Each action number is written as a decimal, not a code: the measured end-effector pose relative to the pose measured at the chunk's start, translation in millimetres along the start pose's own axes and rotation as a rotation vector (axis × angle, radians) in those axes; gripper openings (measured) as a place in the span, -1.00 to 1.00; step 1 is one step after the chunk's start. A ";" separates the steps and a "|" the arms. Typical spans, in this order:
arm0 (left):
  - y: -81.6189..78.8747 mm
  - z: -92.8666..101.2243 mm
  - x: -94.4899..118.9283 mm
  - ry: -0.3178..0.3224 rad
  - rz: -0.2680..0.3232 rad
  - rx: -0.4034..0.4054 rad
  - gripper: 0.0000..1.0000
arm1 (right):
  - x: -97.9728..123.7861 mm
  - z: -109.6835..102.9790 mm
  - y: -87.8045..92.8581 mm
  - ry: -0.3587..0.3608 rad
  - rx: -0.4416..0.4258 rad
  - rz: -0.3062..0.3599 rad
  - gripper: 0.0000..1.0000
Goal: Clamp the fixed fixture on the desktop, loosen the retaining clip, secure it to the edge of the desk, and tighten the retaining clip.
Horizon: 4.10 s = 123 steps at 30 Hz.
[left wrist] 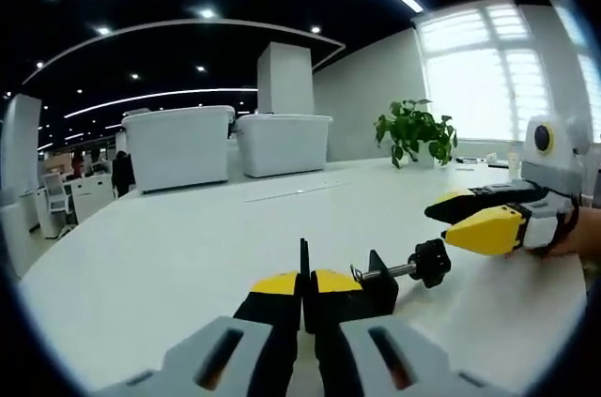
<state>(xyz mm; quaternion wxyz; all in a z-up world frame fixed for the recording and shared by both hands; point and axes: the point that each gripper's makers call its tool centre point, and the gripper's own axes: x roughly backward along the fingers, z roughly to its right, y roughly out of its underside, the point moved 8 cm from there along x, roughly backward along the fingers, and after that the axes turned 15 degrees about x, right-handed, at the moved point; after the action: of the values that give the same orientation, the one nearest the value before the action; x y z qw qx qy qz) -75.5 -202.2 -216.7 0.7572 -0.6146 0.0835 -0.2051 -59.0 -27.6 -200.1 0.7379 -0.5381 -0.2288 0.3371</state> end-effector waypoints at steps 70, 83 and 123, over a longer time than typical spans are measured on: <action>1.4 -0.3 -0.6 -0.007 0.002 -0.021 -0.89 | -5.8 -1.1 10.7 -0.080 -0.056 -0.126 -0.52; 2.0 -0.1 -0.6 -0.011 -0.002 -0.023 -0.89 | -5.4 0.6 18.9 -0.114 -0.094 -0.143 -0.56; 3.7 -1.8 -0.2 -0.012 -0.016 -0.030 -0.89 | -3.9 1.6 10.5 -0.159 -0.026 -0.097 -0.40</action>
<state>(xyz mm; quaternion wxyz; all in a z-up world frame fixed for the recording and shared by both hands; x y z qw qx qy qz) -75.6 -203.1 -220.7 0.7468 -0.6276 0.0771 -0.2059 -65.3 -27.4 -209.5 0.7258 -0.5074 -0.3169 0.3395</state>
